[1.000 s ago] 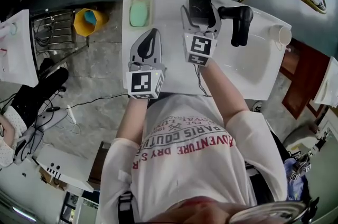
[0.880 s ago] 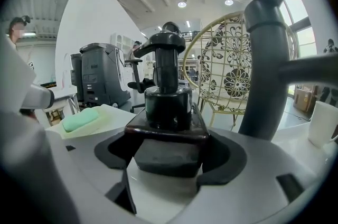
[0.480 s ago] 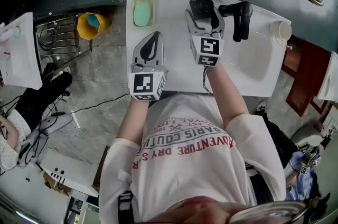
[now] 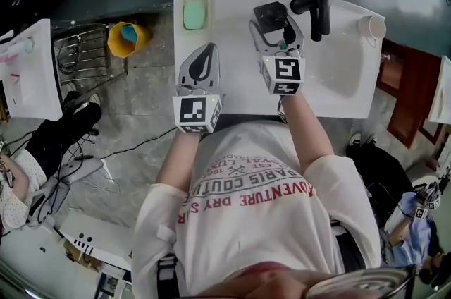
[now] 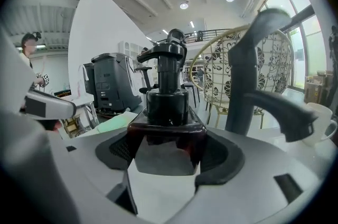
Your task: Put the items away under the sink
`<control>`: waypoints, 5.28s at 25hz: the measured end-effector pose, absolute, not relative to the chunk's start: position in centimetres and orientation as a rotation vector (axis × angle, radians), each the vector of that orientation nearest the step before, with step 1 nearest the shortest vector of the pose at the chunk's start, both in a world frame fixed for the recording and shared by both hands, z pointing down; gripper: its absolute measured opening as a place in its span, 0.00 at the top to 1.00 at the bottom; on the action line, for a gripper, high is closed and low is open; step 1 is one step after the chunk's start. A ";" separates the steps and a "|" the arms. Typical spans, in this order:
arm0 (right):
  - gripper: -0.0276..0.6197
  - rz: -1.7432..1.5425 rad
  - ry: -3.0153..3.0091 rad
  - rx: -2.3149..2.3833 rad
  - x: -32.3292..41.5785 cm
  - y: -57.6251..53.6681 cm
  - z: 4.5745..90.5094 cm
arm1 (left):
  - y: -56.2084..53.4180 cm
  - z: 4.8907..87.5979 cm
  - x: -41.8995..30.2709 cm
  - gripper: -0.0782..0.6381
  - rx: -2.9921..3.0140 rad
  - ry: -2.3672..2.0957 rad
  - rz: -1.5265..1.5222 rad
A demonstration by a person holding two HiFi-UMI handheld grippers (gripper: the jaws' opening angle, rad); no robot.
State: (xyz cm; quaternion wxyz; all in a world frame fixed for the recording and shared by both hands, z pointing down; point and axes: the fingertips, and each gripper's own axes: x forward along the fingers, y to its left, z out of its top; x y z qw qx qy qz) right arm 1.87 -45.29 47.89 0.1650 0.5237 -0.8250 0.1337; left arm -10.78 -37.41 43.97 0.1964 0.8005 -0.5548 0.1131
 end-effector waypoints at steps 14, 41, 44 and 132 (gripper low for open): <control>0.40 0.307 -2.382 1.617 1.0 -33.7 39.2 | -28.6 38.6 -10.8 0.85 2.427 -1.426 0.245; 0.40 0.363 -2.561 1.455 12.0 -8.0 38.1 | -3.4 39.4 -0.9 0.85 2.303 -1.645 0.208; 0.40 0.360 -2.565 1.427 12.8 -5.6 39.0 | -0.5 40.6 0.2 0.85 2.282 -1.636 0.226; 0.40 0.140 -2.136 1.990 6.7 -28.2 85.5 | -14.1 82.9 -8.1 0.85 2.466 -1.645 0.193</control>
